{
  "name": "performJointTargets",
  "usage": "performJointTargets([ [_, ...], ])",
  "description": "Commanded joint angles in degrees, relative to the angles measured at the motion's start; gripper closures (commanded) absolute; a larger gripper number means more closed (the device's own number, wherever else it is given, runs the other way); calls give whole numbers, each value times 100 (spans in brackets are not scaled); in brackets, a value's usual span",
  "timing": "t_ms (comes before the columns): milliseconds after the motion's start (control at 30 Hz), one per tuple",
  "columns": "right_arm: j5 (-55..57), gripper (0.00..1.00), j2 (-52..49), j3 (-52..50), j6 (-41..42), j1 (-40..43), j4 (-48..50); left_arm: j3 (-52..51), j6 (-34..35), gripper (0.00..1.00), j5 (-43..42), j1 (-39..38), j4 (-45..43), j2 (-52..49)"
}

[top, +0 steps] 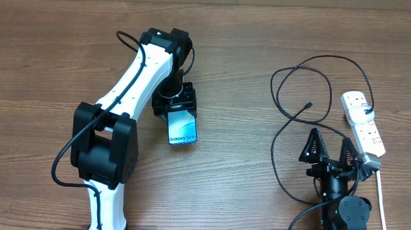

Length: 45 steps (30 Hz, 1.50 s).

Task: Plug charger to phone and switch on socket
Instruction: 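Close the left gripper on the phone's top edge and lift it, then tilt the held phone upright with the left gripper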

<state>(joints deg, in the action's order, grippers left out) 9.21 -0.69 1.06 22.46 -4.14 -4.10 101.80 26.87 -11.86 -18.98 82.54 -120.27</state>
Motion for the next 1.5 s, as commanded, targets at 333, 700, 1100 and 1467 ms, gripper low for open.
performJointTargets([
  [333,-11,0,52,-61,-22,15,31,201,-7,55,-389,37,57,-26],
  [700,-13,0,52,-61,-22,15,31,201,-520,54,-863,44,566,-26],
  [1100,-13,0,52,-61,-22,15,31,236,-1322,53,-1902,120,1172,-26],
  [1467,-13,0,52,-61,-22,15,31,236,-1534,53,-2938,339,1373,-28],
])
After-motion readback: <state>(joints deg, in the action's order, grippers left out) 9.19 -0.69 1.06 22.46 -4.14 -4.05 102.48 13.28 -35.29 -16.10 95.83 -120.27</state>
